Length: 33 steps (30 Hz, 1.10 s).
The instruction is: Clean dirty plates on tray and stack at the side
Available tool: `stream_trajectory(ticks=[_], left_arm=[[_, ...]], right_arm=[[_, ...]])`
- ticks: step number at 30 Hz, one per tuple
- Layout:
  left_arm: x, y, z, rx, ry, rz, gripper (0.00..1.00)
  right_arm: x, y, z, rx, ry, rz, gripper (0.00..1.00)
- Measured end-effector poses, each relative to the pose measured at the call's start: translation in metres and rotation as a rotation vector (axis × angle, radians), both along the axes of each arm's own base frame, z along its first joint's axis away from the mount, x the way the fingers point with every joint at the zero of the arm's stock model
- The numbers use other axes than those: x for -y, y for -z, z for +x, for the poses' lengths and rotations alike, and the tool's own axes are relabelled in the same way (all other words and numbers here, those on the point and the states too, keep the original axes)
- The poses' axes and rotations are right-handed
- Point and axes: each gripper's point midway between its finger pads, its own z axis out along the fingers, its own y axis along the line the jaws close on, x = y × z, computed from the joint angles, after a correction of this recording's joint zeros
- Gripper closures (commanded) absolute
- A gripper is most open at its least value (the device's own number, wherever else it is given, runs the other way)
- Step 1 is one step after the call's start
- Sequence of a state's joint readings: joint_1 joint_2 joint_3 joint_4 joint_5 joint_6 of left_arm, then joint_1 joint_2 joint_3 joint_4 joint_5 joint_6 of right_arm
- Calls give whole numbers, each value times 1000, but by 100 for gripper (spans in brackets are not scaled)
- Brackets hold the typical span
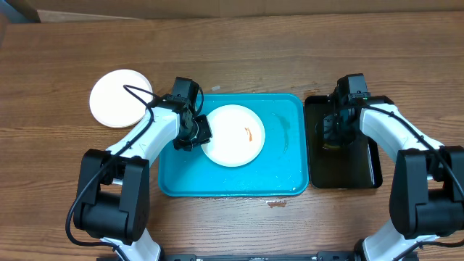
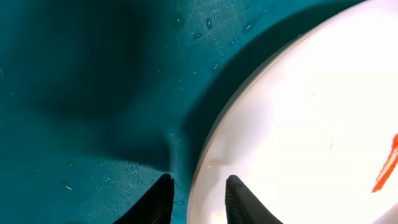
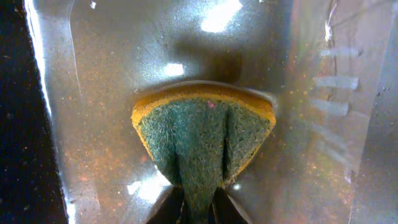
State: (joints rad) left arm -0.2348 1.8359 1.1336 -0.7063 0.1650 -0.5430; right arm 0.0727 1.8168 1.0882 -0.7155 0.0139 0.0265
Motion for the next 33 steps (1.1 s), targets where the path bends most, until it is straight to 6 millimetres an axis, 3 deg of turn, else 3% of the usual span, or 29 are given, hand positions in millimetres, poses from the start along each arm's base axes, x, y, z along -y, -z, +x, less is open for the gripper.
stream_trajectory(ticks=[3, 15, 19, 25, 28, 33], left_arm=[[0, 0, -1, -3, 2, -3, 87], [0, 1, -6, -26, 4, -1, 85], [2, 0, -6, -23, 10, -1, 96], [4, 0, -6, -18, 18, -3, 96], [5, 0, -6, -19, 20, -2, 96], [5, 0, -6, -18, 23, -2, 88]], right_arm=[[0, 0, 0, 0, 0, 0, 92], [0, 0, 0, 0, 0, 0, 92], [0, 0, 0, 0, 0, 0, 94], [0, 0, 2, 7, 0, 0, 96], [9, -1, 6, 28, 46, -48, 96], [15, -2, 6, 30, 93, -71, 96]])
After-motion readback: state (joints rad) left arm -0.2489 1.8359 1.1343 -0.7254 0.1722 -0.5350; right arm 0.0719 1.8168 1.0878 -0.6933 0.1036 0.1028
